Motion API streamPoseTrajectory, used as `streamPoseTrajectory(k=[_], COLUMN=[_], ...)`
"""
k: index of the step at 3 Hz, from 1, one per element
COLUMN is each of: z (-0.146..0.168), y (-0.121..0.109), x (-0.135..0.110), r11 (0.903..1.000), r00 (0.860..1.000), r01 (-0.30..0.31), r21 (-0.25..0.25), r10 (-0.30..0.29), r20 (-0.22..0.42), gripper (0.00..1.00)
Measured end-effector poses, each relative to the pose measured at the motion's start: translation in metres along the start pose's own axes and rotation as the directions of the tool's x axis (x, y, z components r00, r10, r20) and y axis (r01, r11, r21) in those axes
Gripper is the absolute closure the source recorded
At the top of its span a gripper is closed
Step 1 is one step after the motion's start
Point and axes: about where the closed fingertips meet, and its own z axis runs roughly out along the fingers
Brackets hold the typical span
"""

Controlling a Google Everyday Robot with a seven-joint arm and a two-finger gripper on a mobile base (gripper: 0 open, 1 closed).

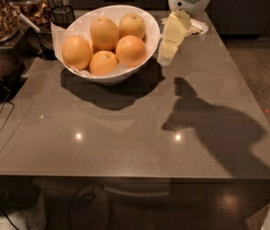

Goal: Pick orange from white bowl

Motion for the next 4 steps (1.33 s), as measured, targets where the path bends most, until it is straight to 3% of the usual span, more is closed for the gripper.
streamPoseTrajectory(k=[1,2,3,4], z=[-0.002,0.0,0.013,0.02], y=[-0.012,-0.025,-0.035,-0.042], x=[-0.024,-0.052,-0.094,-0.109], r11=[0.999,0.9968,0.9891,0.987], r00=[0.998,0.996,0.984,0.98], r01=[0.024,0.062,0.14,0.15], r21=[0.039,0.05,0.047,0.058], r10=[-0.026,-0.065,-0.144,-0.156], r20=[0.053,0.066,0.101,0.12], gripper=[0.0,0.0,0.0,0.0])
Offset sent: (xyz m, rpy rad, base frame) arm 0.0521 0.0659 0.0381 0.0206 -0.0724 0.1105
